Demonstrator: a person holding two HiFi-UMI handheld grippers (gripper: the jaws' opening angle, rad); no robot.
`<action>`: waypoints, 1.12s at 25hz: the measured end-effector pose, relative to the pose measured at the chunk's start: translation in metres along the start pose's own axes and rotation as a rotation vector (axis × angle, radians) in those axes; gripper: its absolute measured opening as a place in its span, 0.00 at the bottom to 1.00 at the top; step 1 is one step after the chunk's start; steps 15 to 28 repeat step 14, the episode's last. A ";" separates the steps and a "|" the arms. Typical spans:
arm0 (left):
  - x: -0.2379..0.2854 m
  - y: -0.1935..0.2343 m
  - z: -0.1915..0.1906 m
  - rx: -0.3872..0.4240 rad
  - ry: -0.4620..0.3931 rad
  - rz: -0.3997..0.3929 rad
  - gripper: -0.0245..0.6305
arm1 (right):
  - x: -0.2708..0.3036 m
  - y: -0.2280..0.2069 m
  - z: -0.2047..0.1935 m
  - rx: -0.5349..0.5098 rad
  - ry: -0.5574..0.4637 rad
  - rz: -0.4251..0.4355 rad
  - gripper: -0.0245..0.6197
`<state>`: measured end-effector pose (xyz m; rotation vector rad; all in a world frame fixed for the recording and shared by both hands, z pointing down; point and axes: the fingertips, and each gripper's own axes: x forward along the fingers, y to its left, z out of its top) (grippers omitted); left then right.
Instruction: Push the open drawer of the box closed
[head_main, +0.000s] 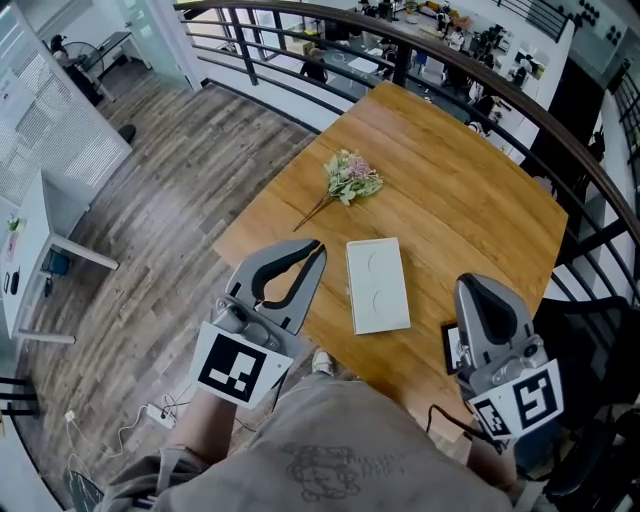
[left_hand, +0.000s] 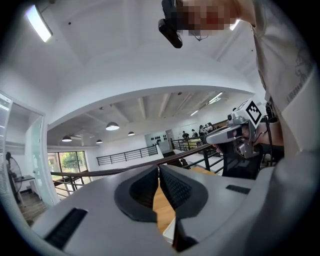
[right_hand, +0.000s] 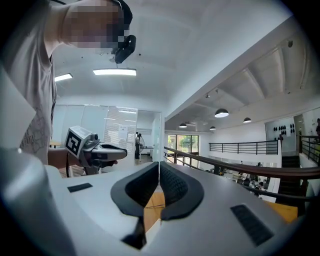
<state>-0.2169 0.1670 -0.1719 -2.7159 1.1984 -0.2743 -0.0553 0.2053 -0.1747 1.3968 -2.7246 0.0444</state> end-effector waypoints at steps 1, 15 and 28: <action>0.001 -0.001 -0.003 0.001 0.005 -0.003 0.08 | 0.001 0.001 -0.004 0.005 0.008 0.000 0.09; 0.012 -0.017 -0.013 0.029 0.017 -0.067 0.08 | 0.008 0.001 -0.015 0.007 0.037 -0.004 0.09; 0.012 -0.017 -0.013 0.029 0.017 -0.067 0.08 | 0.008 0.001 -0.015 0.007 0.037 -0.004 0.09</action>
